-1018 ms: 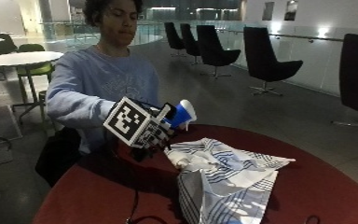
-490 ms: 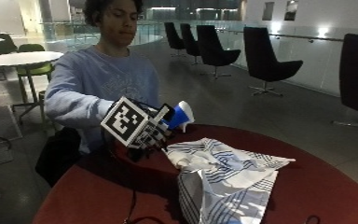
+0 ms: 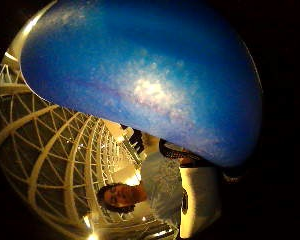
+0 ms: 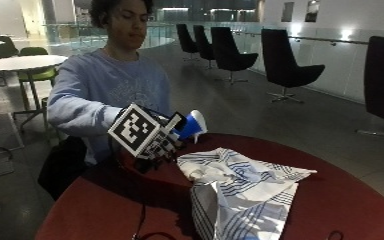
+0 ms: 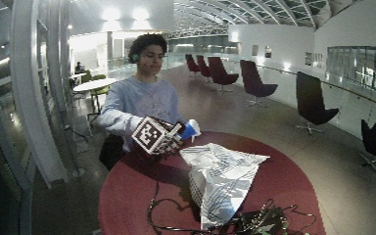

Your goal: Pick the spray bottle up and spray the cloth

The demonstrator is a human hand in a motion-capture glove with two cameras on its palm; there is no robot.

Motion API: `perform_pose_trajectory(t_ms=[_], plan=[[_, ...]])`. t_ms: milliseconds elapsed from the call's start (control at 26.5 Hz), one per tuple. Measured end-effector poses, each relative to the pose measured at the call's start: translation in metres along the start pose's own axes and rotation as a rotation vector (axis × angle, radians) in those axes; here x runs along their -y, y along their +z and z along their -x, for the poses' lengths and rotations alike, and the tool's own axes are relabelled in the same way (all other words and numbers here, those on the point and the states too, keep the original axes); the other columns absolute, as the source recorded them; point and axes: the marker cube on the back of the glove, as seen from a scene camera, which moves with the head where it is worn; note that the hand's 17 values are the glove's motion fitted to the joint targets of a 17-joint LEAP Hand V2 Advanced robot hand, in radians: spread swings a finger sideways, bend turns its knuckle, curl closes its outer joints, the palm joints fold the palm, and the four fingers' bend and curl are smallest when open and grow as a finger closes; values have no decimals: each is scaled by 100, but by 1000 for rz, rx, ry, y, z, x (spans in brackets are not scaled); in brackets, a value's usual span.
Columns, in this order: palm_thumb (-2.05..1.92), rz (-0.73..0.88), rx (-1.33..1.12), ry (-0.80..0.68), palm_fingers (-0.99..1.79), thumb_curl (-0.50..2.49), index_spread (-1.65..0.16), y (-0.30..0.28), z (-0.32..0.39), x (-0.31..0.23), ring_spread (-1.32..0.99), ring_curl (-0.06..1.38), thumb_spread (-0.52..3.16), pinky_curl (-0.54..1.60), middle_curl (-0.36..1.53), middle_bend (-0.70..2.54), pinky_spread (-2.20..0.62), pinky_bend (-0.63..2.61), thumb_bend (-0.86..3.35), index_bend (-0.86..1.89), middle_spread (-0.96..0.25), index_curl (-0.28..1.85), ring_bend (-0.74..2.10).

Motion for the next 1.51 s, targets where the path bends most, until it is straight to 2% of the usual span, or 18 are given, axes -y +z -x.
perform_pose_trajectory(t_ms=[528,641,905,1169,1320,1508], plan=[[85,4,8,-25,116,58,-19,11,4,4,-5,40,86,37,50,40,10,27,-3,14,-6,39,54],[85,-19,50,-117,116,58,-19,20,18,3,-5,40,86,37,50,40,10,27,-3,13,-6,39,54],[85,-150,180,-453,116,58,-19,59,81,9,-5,40,87,37,49,40,10,27,-3,14,-6,39,54],[85,-229,264,-826,117,58,-19,152,171,28,-5,40,87,37,49,40,9,26,-3,15,-7,39,53],[84,-254,306,-905,117,57,-19,205,208,53,-5,40,88,37,49,40,9,27,-3,15,-7,40,53],[83,-292,307,-898,117,57,-19,245,228,87,-5,40,89,37,49,40,8,26,-3,15,-7,40,53]])
